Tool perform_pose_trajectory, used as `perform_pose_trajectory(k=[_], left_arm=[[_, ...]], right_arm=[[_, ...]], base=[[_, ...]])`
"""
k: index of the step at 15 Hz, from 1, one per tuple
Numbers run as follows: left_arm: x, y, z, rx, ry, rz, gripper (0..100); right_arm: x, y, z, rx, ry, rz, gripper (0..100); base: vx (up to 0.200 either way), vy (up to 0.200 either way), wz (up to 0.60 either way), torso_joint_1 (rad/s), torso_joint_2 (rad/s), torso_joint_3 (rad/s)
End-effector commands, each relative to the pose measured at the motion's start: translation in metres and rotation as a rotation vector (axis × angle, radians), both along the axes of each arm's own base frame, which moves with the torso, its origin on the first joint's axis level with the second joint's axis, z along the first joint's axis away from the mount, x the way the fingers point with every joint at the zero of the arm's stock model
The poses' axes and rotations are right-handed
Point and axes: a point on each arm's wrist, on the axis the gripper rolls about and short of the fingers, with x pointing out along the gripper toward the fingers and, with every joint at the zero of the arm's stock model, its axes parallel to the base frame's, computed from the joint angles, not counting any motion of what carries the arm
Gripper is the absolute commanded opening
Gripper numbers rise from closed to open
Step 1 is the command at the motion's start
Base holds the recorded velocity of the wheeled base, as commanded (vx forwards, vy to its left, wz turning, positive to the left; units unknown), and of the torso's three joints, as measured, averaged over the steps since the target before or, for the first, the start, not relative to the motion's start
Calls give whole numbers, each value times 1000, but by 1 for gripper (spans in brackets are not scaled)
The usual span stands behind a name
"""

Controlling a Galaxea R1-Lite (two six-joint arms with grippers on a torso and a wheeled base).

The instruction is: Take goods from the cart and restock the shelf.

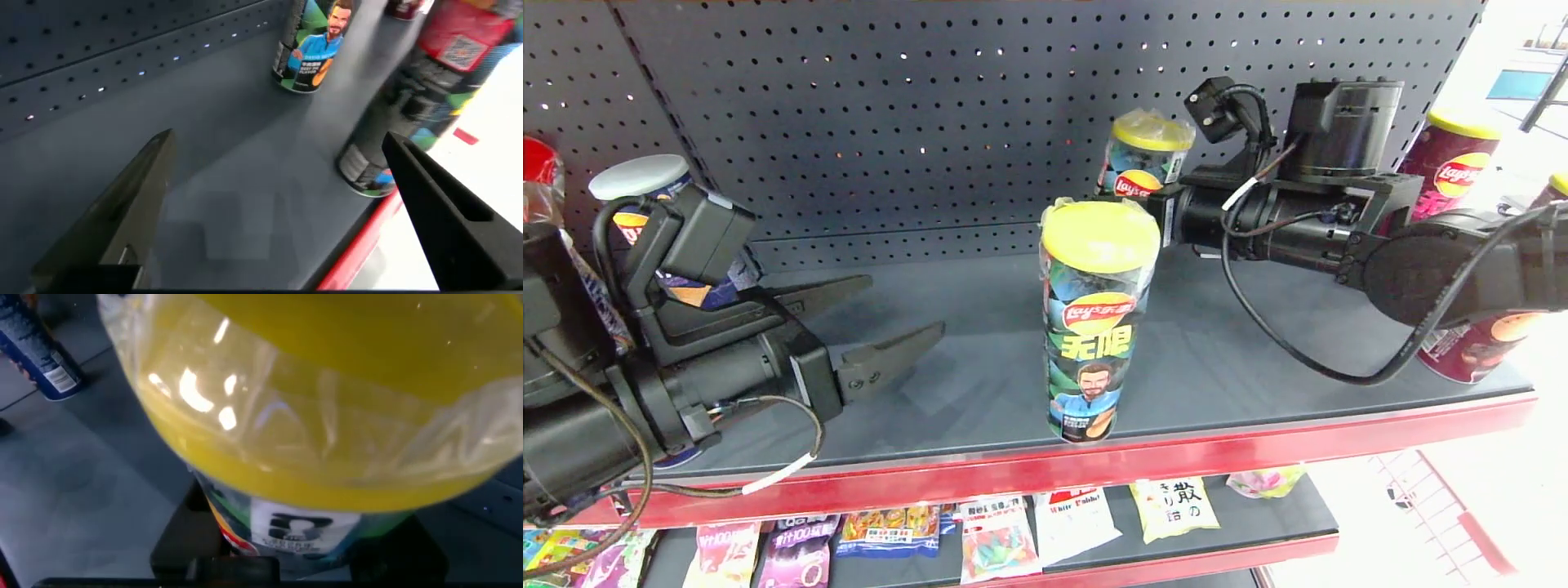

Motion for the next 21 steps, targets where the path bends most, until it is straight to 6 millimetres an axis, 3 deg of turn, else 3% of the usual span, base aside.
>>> perform_pose_trajectory(k=[1,5,6,10,13,18,21], left_arm=[[3,1,-2,2,8,4,100],[5,1,-4,6,16,4,100],[5,0,-3,5,15,4,100],[5,0,-3,7,14,6,100],[6,1,-3,6,11,10,100],[4,1,-4,13,10,10,100],[0,3,-14,44,29,6,100]], right_arm=[[4,4,-5,-5,9,5,0],[3,4,-6,-8,13,3,0],[2,5,-6,-8,13,8,100],[-1,4,-5,-8,16,-9,100],[-21,-4,-3,-13,28,-11,100],[-54,-29,6,-9,23,-40,100],[-75,-62,1,-23,42,-143,100]], base=[[0,0,0,0,0,0],[0,0,0,0,0,0],[0,0,0,0,0,0],[0,0,0,0,0,0],[0,0,0,0,0,0],[0,0,0,0,0,0],[0,0,0,0,0,0]])
